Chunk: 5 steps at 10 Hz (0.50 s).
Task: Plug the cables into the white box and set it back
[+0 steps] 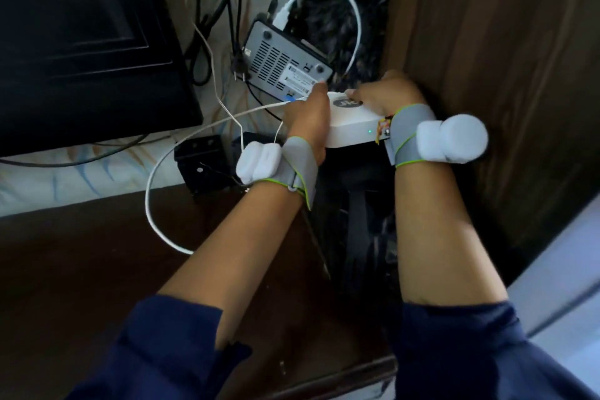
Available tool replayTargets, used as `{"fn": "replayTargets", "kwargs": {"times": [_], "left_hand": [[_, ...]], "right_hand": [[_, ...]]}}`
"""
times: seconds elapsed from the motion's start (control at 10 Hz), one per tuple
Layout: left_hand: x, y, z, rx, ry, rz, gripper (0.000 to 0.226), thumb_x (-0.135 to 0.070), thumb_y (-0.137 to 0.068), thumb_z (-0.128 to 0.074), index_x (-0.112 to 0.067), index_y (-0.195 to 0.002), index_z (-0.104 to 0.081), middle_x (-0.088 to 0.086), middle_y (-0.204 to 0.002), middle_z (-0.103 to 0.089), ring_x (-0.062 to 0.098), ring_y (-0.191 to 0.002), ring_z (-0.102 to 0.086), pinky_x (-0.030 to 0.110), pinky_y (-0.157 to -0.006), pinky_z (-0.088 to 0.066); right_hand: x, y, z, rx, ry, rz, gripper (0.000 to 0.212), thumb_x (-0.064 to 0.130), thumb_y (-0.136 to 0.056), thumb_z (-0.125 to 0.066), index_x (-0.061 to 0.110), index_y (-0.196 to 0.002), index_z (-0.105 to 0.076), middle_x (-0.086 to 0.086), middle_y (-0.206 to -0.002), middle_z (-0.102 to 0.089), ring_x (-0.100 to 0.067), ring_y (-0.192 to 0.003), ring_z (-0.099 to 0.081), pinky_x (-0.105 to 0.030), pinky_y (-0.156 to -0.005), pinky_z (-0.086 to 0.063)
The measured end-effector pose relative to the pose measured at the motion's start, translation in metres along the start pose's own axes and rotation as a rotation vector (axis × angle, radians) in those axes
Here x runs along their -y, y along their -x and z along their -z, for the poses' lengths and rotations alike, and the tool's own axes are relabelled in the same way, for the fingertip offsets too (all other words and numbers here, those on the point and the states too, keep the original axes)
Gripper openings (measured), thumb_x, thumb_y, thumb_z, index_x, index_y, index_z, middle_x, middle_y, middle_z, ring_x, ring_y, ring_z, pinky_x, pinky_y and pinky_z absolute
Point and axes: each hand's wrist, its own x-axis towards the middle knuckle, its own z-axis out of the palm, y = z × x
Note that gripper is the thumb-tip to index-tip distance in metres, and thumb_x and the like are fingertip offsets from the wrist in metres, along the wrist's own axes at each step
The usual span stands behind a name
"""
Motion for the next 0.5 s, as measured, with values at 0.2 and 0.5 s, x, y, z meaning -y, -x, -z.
{"fn": "replayTargets", "kwargs": {"times": [0.2, 0.5], "left_hand": [[-0.014, 0.048, -0.014, -0.059, -0.234, -0.085, 0.079, -0.055, -0.083, -0.054, -0.005, -0.140, -0.033, 0.016, -0.150, -0.034, 0.035, -0.140, -0.025, 0.045, -0.116, -0.023], [-0.026, 0.045, 0.009, -0.034, -0.091, -0.164, 0.100, -0.070, -0.048, -0.058, -0.008, -0.125, -0.041, 0.017, -0.136, -0.048, 0.033, -0.122, -0.050, 0.050, -0.104, -0.043]], "right_hand": [[-0.010, -0.001, 0.000, -0.062, -0.021, -0.059, 0.057, 0.041, -0.078, -0.064, 0.011, -0.125, -0.050, -0.012, -0.136, -0.052, -0.032, -0.121, -0.053, -0.036, -0.097, -0.044], [0.015, 0.012, -0.010, -0.312, -0.066, 0.138, 0.036, 0.031, -0.076, -0.065, 0.005, -0.101, -0.064, -0.015, -0.113, -0.067, -0.032, -0.109, -0.061, -0.034, -0.088, -0.049]]}}
